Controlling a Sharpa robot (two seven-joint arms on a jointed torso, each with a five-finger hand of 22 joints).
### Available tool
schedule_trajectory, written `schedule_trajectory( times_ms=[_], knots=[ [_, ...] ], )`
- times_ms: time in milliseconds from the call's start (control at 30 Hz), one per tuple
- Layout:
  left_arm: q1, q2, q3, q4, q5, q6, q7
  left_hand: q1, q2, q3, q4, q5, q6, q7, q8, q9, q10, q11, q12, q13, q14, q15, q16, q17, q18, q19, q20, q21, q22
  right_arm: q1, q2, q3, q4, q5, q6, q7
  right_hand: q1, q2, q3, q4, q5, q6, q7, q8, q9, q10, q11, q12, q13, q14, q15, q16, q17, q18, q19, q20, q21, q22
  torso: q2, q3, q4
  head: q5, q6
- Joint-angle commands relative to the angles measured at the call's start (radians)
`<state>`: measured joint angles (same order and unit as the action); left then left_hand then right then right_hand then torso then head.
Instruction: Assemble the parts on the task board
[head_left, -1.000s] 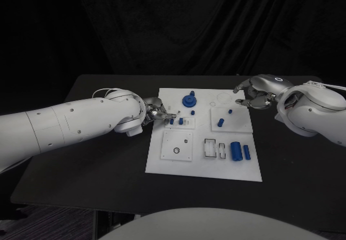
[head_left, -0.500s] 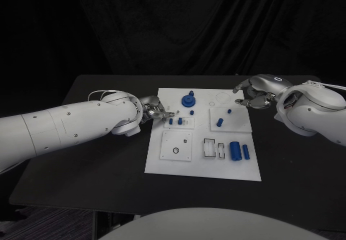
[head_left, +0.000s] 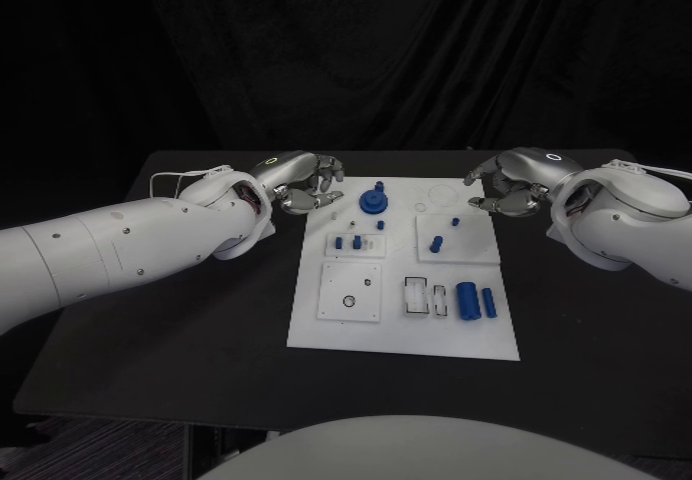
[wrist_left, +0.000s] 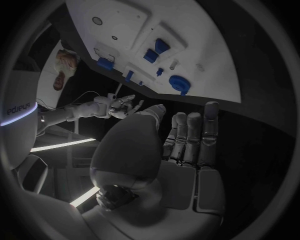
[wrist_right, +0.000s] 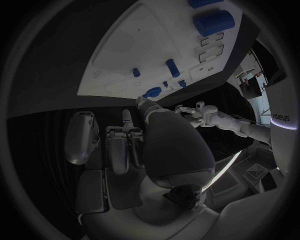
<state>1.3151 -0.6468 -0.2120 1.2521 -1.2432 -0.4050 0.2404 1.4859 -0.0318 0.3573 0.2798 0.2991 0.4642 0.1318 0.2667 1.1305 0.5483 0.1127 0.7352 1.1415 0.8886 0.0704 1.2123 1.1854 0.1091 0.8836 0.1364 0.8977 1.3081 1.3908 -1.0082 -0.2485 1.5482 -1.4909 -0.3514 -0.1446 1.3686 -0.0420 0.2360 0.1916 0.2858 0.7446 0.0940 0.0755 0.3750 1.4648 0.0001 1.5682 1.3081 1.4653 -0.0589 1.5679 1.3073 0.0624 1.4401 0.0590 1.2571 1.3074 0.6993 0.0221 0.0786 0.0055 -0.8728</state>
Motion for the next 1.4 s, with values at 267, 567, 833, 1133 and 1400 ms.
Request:
schedule_trajectory(
  times_ms=[267,567,833,1133,1400],
  knots=[
    [0.004,0.08,0.001,-0.127,-0.154,0.09,0.314,0.109,-0.066,0.12,-0.142,-0.003,0.157,-0.107,-0.204,-0.533,-0.025,-0.053,-0.413,-0.567,0.373,-0.073,0.141,0.06,-0.02,0.334,-0.026,0.378,0.143,-0.002,-0.007,0.001,0.004,-0.003,-0.024,-0.003,-0.002,0.009,0.002,-0.007,-0.001,0.009,0.001,-0.006,-0.002,0.106,0.005,0.003,0.263,0.105,0.005,0.001,0.262,0.005,-0.007,-0.002,-0.011,0.174,0.001,0.0019,0.0034,-0.009,0.0],
    [0.004,0.151,0.001,-0.173,-0.376,0.028,0.243,0.06,-0.076,-0.013,-0.143,-0.167,0.203,-0.226,-0.202,-0.637,0.029,-0.089,-0.386,-0.661,0.448,-0.099,0.173,0.072,-0.033,0.423,-0.022,0.398,0.152,-0.002,0.0,0.001,0.003,-0.003,-0.025,-0.001,-0.002,0.008,0.002,-0.008,-0.001,0.01,0.001,-0.005,-0.002,0.106,0.005,0.003,0.263,0.104,0.005,-0.004,0.26,0.006,-0.009,-0.002,-0.014,0.173,0.005,-0.0016,-0.0035,0.001,0.0],
    [0.007,0.204,0.001,-0.199,-0.423,0.01,0.211,0.056,-0.078,-0.053,-0.159,-0.089,0.264,-0.211,-0.191,-0.683,0.035,-0.091,-0.375,-0.7,0.457,-0.103,0.176,0.068,-0.034,0.443,-0.024,0.391,0.155,-0.002,0.004,0.001,0.003,-0.003,-0.025,-0.002,-0.002,0.009,0.002,-0.008,-0.001,0.012,0.001,-0.004,-0.002,0.106,0.005,0.003,0.263,0.103,0.005,-0.005,0.259,0.006,-0.01,-0.002,-0.016,0.173,0.003,0.0005,-0.0031,-0.001,0.0],
    [0.009,0.256,0.001,-0.239,-0.432,0.062,0.173,0.037,-0.08,-0.074,-0.158,-0.103,0.315,-0.18,-0.181,-0.701,0.089,-0.074,-0.328,-0.694,0.468,-0.091,0.188,0.078,-0.037,0.46,-0.027,0.394,0.163,-0.002,0.008,0.001,0.004,-0.003,-0.026,-0.003,-0.003,0.009,0.002,-0.008,-0.001,0.013,0.001,-0.004,-0.002,0.106,0.005,0.003,0.263,0.102,0.005,-0.008,0.257,0.007,-0.01,-0.002,-0.018,0.172,0.004,0.0008,-0.0048,0.006,0.0],
    [0.009,0.283,0.001,-0.249,-0.433,0.111,0.145,0.032,-0.084,-0.081,-0.163,-0.082,0.344,-0.16,-0.171,-0.698,0.115,-0.065,-0.297,-0.673,0.474,-0.084,0.195,0.084,-0.039,0.472,-0.028,0.401,0.169,-0.002,0.013,0.001,0.005,-0.003,-0.03,-0.002,-0.003,0.009,0.002,-0.008,-0.001,0.013,0.001,-0.004,-0.002,0.106,0.005,0.003,0.263,0.102,0.005,-0.008,0.257,0.007,-0.01,-0.002,-0.018,0.172,0.004,0.0011,-0.0035,0.002,0.0]
  ],
)
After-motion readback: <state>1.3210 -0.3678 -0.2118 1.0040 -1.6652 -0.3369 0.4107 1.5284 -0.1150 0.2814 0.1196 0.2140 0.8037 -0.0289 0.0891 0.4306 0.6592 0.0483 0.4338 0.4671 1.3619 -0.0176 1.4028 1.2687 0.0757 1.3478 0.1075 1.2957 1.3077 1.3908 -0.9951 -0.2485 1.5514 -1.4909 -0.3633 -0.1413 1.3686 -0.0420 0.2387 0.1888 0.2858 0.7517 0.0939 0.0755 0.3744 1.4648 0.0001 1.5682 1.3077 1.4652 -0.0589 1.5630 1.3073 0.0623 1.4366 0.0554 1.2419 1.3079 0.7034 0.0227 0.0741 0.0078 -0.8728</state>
